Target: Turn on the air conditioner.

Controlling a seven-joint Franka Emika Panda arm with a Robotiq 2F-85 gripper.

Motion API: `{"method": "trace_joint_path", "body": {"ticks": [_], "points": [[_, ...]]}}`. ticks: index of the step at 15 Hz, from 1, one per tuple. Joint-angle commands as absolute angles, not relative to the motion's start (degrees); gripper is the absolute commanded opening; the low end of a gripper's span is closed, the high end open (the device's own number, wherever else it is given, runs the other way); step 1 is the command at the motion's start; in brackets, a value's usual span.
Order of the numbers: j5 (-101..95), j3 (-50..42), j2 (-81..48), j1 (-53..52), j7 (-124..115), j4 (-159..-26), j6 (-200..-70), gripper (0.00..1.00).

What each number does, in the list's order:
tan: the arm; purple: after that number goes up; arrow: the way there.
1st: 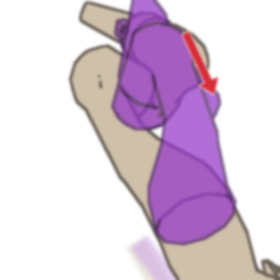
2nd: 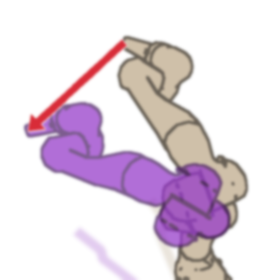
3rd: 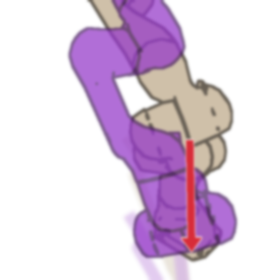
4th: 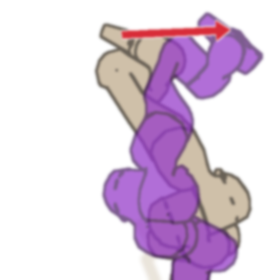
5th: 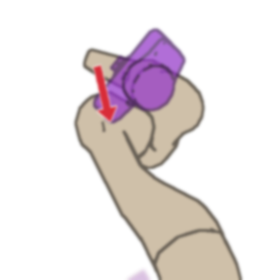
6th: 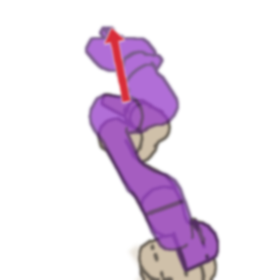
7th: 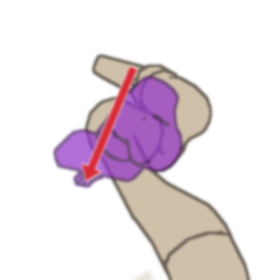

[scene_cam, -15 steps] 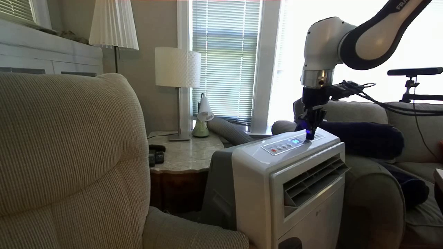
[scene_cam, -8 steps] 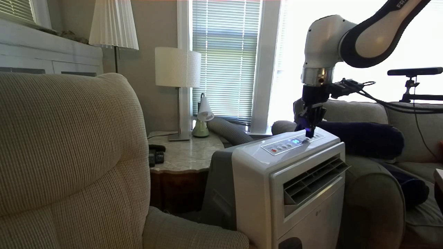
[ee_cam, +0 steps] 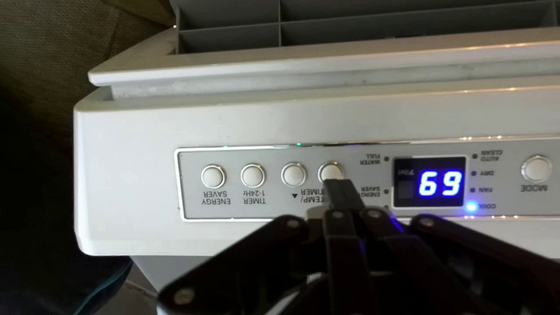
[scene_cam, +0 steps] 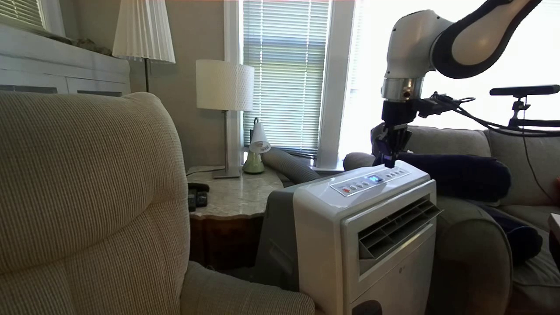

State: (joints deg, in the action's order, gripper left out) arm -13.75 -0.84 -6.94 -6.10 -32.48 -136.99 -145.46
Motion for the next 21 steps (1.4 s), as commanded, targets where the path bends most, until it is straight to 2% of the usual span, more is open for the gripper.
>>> {"method": "trace_joint_path", "body": {"ticks": [1,21], "points": [[-14.2,-0.7,-4.8,-5.8,-31.2,-138.4,-144.8,0.0],[-15.6,-0.7,-8.3,-6.5,-32.5,-137.2,-144.4,0.0]]}}
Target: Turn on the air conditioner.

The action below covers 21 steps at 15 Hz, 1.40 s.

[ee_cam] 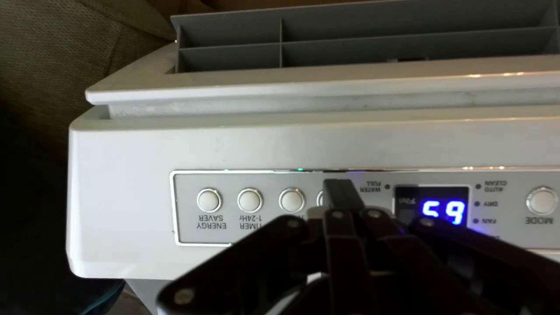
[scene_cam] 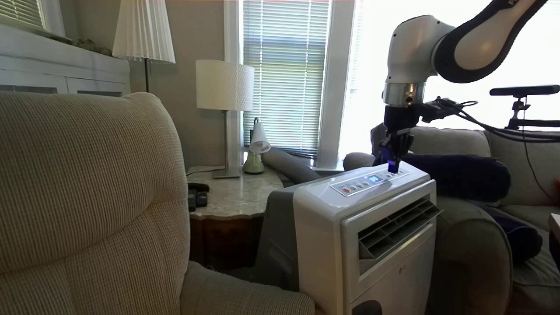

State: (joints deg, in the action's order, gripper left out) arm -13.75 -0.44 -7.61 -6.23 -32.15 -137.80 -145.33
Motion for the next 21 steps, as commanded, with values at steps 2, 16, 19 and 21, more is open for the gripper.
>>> {"method": "trace_joint_path", "body": {"ticks": [2,16,19,21], "points": [[-15.8,-0.8,-9.2,-6.6,-32.6,-136.8,-144.4,0.0],[-15.5,-0.8,-7.6,-6.5,-29.7,-137.7,-144.3,0.0],[-15.4,-0.8,-7.3,-6.4,-29.1,-137.7,-144.4,0.0],[-15.4,-0.8,-7.3,-6.4,-29.0,-137.7,-144.5,0.0]]}}
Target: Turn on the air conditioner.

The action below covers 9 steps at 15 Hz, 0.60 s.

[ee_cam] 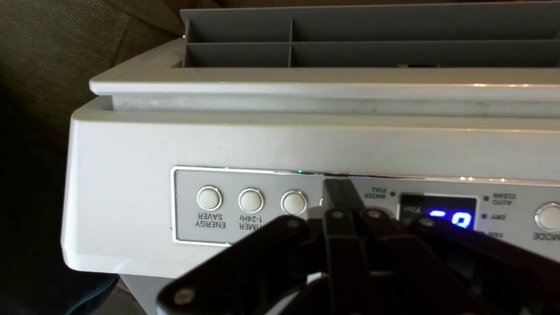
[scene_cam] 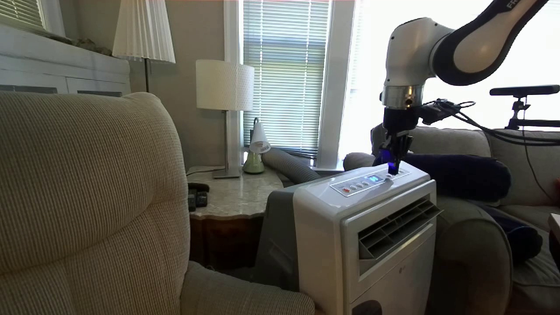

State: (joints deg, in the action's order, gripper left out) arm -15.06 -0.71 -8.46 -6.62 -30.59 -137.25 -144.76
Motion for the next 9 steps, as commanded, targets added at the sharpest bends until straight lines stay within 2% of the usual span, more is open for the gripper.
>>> {"method": "trace_joint_path", "body": {"ticks": [1,9], "points": [[-15.2,-0.7,-7.2,-6.4,-28.8,-137.8,-144.5,0.0],[-14.2,-0.4,-8.0,-6.3,-27.3,-137.1,-146.0,0.0]]}}
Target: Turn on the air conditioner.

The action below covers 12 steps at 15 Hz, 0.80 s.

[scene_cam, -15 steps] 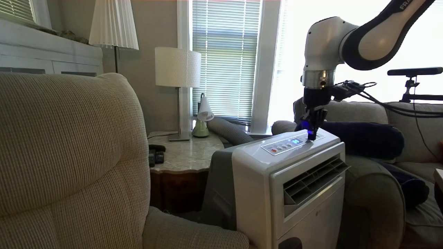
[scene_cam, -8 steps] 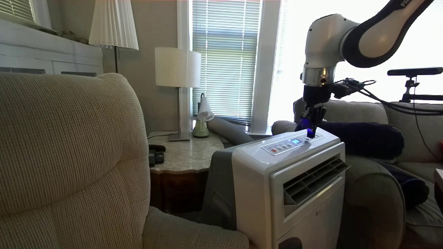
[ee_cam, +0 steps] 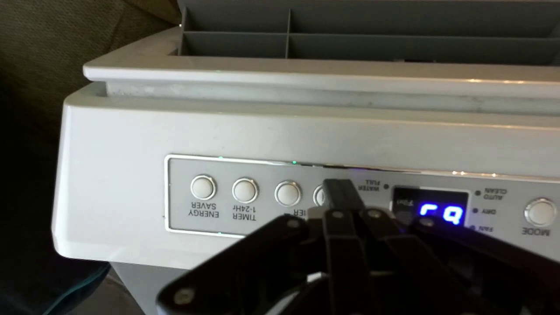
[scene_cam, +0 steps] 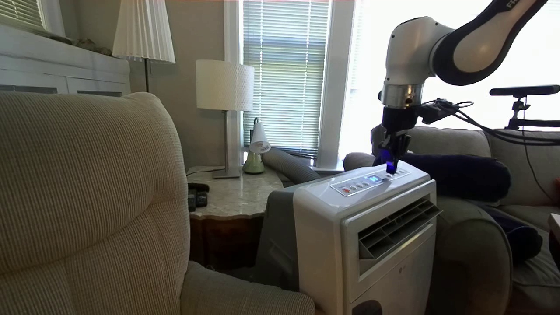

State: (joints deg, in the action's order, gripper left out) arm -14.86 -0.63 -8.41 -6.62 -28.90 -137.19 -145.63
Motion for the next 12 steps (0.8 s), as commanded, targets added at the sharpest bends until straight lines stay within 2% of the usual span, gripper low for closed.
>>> {"method": "trace_joint_path", "body": {"ticks": [1,12], "points": [[-14.2,-0.5,-8.1,-6.4,-27.3,-137.1,-146.1,0.0],[-16.5,-1.2,-12.0,-7.2,-29.7,-135.5,-146.0,0.0]]}}
